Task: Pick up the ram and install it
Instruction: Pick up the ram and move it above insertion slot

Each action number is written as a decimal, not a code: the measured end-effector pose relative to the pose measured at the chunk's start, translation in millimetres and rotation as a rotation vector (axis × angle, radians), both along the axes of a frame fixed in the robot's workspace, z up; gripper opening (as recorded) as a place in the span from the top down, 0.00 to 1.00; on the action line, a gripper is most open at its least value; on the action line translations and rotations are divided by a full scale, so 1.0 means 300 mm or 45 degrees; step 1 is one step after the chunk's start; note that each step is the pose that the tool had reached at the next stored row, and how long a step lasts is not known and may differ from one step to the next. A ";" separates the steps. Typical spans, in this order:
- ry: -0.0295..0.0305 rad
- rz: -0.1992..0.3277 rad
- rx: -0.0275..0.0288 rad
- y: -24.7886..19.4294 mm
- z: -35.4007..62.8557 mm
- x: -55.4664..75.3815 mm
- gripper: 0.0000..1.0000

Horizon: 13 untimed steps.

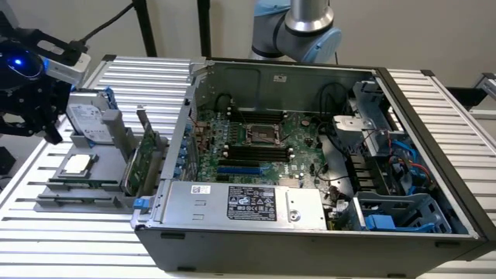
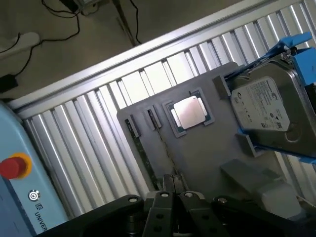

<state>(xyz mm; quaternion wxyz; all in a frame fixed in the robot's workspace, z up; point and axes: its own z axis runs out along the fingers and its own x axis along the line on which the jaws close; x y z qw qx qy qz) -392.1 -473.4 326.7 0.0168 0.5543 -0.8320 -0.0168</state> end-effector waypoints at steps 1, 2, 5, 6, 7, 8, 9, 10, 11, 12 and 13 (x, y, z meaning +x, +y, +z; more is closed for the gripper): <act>0.0000 0.023 0.0000 0.000 -0.003 0.000 1.00; 0.0002 0.047 -0.0002 0.000 -0.005 0.000 1.00; 0.0001 0.115 -0.0001 0.000 -0.014 0.000 1.00; 0.0001 0.140 -0.0001 0.000 -0.016 0.000 1.00; 0.0001 0.162 -0.0001 0.000 -0.019 0.000 1.00; -0.0001 0.185 0.0000 0.000 -0.022 0.000 1.00; 0.0001 0.209 -0.0001 0.000 -0.023 0.000 1.00; -0.0001 0.232 -0.0001 0.000 -0.025 0.000 1.00; -0.0005 0.254 -0.0002 0.000 -0.027 0.000 1.00; -0.0016 0.273 -0.0002 0.000 -0.030 0.000 1.00; -0.0026 0.290 -0.0002 -0.001 -0.032 0.000 1.00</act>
